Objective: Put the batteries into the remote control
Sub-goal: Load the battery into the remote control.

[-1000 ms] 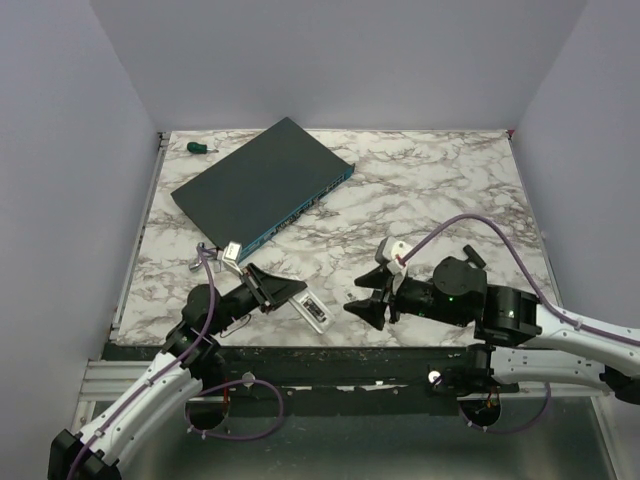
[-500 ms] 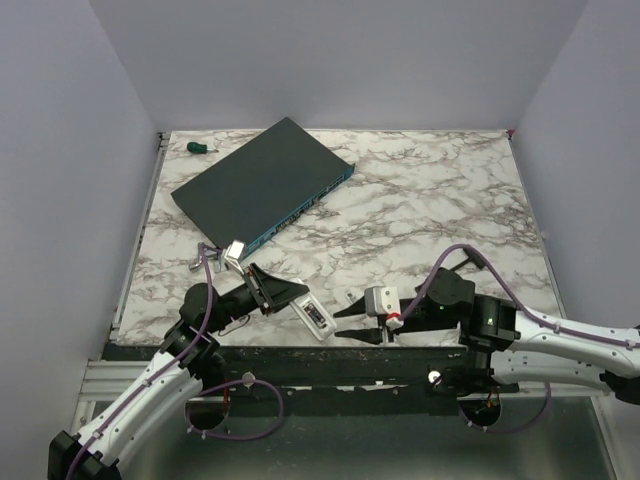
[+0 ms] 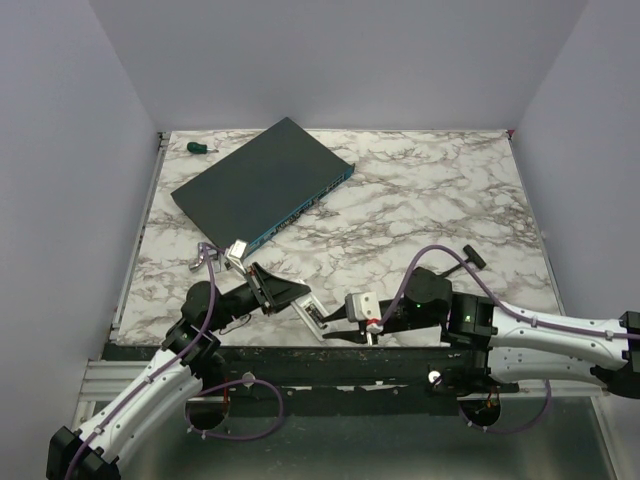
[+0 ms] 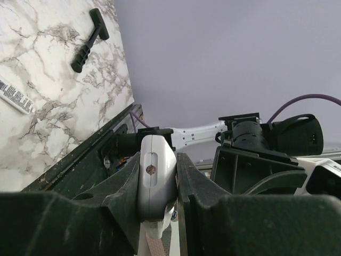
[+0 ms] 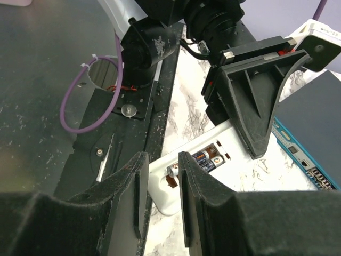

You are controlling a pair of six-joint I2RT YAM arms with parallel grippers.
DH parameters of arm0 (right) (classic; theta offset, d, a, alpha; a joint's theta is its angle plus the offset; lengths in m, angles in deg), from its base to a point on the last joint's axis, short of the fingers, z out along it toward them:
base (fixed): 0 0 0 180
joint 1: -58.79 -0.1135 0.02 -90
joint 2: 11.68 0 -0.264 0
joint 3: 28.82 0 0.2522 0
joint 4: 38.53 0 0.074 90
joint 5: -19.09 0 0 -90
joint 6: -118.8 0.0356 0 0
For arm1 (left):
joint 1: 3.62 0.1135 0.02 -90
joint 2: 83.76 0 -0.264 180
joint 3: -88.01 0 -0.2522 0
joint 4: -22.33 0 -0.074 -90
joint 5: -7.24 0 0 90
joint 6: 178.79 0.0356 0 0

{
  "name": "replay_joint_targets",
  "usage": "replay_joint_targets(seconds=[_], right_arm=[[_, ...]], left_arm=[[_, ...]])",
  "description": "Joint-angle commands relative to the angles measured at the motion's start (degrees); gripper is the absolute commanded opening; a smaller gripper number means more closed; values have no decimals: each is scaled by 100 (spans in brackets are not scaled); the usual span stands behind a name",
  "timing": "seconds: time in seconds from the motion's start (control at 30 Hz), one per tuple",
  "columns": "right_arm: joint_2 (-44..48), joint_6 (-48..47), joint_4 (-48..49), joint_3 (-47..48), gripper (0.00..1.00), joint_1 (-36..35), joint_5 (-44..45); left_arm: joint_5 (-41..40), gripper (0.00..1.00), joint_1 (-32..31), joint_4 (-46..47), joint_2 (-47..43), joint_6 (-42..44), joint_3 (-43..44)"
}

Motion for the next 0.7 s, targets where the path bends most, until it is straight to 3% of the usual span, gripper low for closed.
replay_joint_targets(seconds=[0.0, 0.67], right_arm=[[-91, -168, 197, -84, 35, -24, -228], [-280, -291, 154, -149, 28, -27, -114]], left_arm=[[128, 0, -34, 354, -24, -165, -33], [87, 0, -34, 363, -154, -185, -113]])
